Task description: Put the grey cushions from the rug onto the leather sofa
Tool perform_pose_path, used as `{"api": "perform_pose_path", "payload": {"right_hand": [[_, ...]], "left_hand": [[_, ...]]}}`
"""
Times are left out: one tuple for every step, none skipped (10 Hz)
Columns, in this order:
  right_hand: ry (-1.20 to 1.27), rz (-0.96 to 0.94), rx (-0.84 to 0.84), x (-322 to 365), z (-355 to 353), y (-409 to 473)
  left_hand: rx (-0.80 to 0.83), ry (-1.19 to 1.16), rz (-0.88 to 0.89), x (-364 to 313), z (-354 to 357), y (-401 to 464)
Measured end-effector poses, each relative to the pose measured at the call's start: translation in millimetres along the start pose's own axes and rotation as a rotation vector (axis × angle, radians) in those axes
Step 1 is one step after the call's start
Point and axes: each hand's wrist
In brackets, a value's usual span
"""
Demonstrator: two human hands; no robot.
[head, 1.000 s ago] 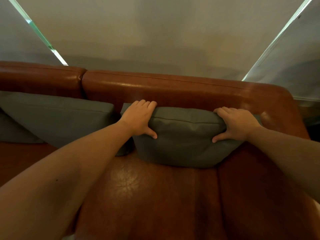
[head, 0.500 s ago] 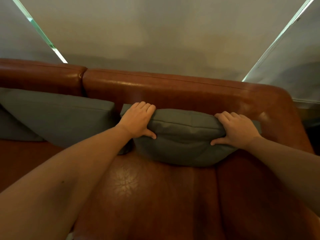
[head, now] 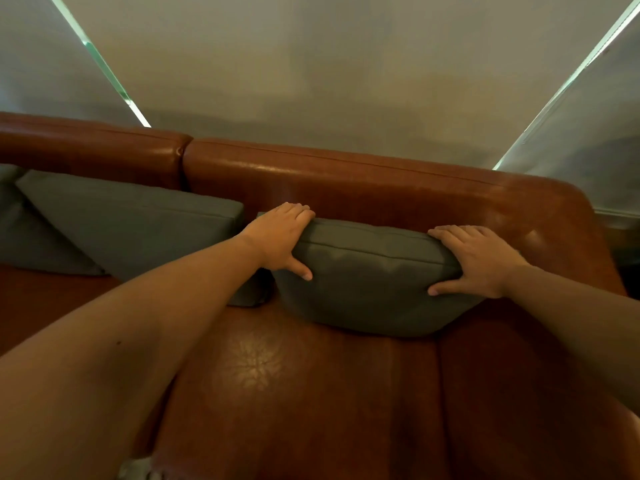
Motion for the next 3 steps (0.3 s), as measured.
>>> {"api": "perform_pose_path", "payload": {"right_hand": [[0.034,-0.002,0.036,7,0,0],[0.047,-0.016,0.034,18,-4,-2],[0.038,-0.045,0.008,27,-11,0]], "left_hand": [[0.010,-0.021,-0.004,-1,-2,-7],[-0.040,-0.044,-0.023,-9,-7,-22],[-0.064,-0.054,-0.050,-12,-7,-32]]}}
Point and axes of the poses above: each hand's wrist, its own y-axis towards the middle knuckle, its own z-axis out of the palm, x = y × z, and after that the axes turned 5 degrees about -x, right-handed
